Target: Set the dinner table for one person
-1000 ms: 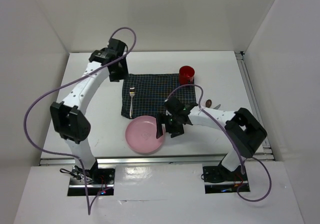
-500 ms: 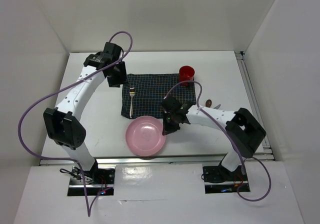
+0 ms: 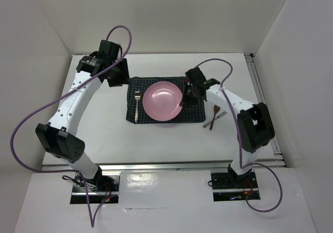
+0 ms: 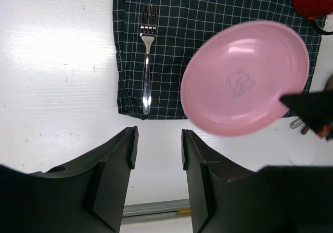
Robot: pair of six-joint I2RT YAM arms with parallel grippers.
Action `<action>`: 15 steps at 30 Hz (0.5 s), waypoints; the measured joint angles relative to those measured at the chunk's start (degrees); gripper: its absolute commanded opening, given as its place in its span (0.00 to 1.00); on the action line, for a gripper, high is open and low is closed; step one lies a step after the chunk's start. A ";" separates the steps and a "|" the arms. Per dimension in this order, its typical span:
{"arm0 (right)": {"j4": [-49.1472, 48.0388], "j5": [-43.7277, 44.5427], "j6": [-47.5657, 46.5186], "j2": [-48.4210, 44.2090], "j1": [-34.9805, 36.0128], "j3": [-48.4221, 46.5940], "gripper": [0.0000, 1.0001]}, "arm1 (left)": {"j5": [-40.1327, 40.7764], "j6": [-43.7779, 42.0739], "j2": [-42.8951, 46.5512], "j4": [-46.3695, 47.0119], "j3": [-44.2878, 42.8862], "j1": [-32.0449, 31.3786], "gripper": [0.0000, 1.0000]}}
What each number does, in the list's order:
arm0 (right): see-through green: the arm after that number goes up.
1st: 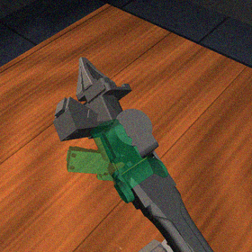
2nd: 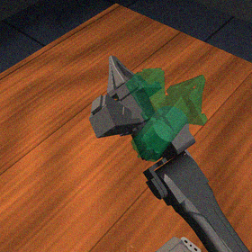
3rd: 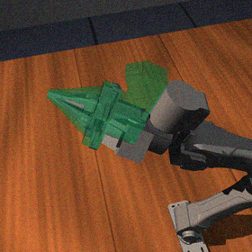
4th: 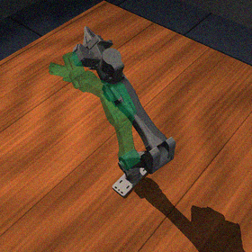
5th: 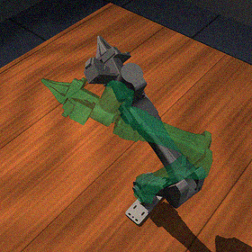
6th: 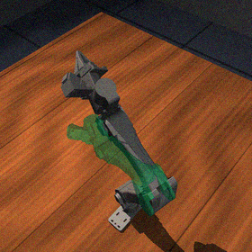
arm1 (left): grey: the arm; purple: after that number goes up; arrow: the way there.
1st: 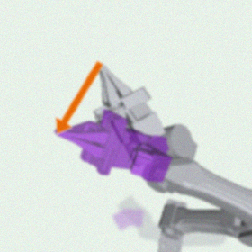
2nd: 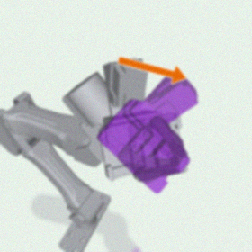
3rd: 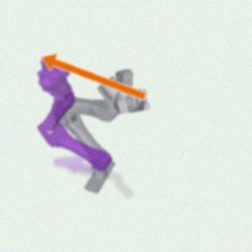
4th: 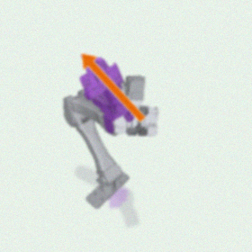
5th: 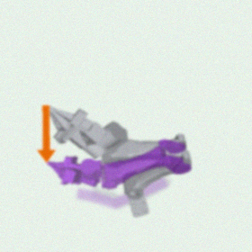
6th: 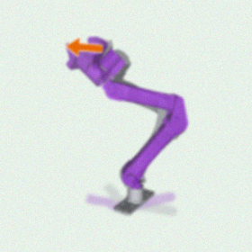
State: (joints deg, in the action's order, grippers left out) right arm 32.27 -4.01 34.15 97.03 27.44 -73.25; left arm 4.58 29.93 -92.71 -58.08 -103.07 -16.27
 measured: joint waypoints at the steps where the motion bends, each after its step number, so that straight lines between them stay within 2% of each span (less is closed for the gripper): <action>1: -0.37 -0.28 0.00 2.89 -1.18 -1.86 0.00 | 0.00 0.00 0.24 -0.04 0.42 0.02 0.56; 9: -1.49 -1.14 0.02 14.93 -2.58 -9.27 0.00 | -0.04 -0.22 0.33 -0.39 2.99 0.50 0.56; 10: -1.53 -1.07 0.15 15.56 -2.64 -9.40 0.12 | -0.04 -0.22 0.33 -0.42 3.10 0.50 0.56; 12: -1.38 -1.14 0.87 16.15 -2.86 -9.40 0.52 | -0.04 -0.22 0.33 -0.28 3.32 0.61 0.56; 13: -1.46 -1.25 1.07 16.26 -2.91 -9.40 0.76 | -0.11 -0.31 0.35 -0.33 3.39 0.61 0.56; 15: -1.57 -1.36 1.11 16.26 -2.93 -9.40 0.85 | -0.22 -0.87 0.33 -0.26 3.50 0.61 0.56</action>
State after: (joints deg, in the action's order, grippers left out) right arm 30.70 -5.37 35.27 113.30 24.51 -82.65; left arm 4.36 29.06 -92.38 -58.35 -99.57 -15.66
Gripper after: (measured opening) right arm 0.737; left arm 0.557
